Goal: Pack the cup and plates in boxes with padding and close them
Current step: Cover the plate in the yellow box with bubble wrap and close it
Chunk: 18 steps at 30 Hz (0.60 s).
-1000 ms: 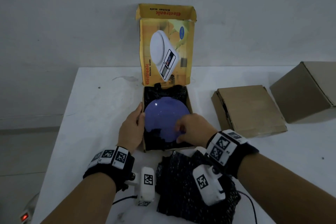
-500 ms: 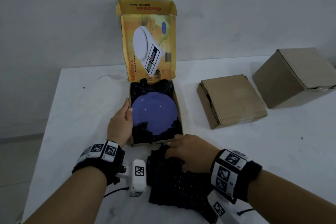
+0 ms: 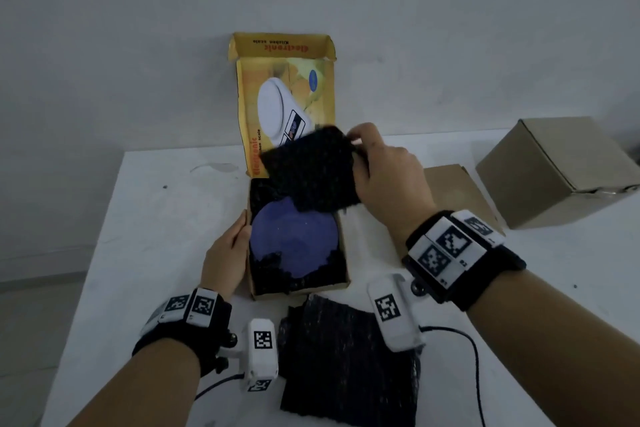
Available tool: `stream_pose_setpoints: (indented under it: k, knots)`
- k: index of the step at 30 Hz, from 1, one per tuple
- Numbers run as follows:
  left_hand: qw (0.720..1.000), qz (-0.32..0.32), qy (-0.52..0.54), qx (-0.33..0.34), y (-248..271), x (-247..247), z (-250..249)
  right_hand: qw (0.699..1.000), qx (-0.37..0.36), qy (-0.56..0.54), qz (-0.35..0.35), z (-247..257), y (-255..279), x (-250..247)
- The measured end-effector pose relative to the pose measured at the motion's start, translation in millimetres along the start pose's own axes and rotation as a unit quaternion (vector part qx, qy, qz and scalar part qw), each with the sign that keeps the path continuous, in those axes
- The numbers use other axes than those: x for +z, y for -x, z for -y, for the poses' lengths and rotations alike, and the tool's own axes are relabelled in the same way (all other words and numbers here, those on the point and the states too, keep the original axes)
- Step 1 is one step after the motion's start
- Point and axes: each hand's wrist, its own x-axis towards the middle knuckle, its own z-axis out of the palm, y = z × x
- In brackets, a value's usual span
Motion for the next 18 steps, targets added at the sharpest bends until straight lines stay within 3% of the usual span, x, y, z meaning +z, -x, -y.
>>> stream_pose_setpoints:
  k: [2, 5, 6, 8, 9, 11, 14, 16, 18]
  knots:
    - [1.000, -0.006, 0.007, -0.005, 1, 1, 1, 0.998, -0.031, 0.001, -0.049, 11, 0, 8]
    - [1.000, -0.013, -0.012, -0.010, 0, 2, 2, 0.992, -0.099, 0.066, -0.029, 20, 20, 44]
    - [1.000, -0.014, -0.015, -0.008, 0, 2, 4, 0.990, -0.117, 0.071, 0.017, 19, 28, 61]
    - [1.000, -0.013, -0.017, 0.003, -2, 0, 8, 0.972, -0.088, 0.051, 0.211, 18, 44, 88]
    - [1.000, -0.009, -0.019, 0.009, -2, 0, 9, 0.948, -0.058, 0.038, 0.311, 17, 52, 96]
    - [1.000, -0.002, -0.014, 0.017, -1, -1, 8, 0.916, -0.041, 0.040, 0.396, 15, 64, 110]
    - [1.000, -0.001, -0.009, 0.020, 0, -1, 6, 0.915, -0.037, 0.005, 0.402, 15, 64, 114]
    - [1.000, -0.002, -0.010, 0.025, -1, -1, 8, 0.935, -0.031, -0.027, 0.352, 14, 56, 112]
    - [1.000, -0.006, -0.008, 0.027, -1, -1, 11, 0.954, -0.044, 0.015, 0.296, 10, 48, 114]
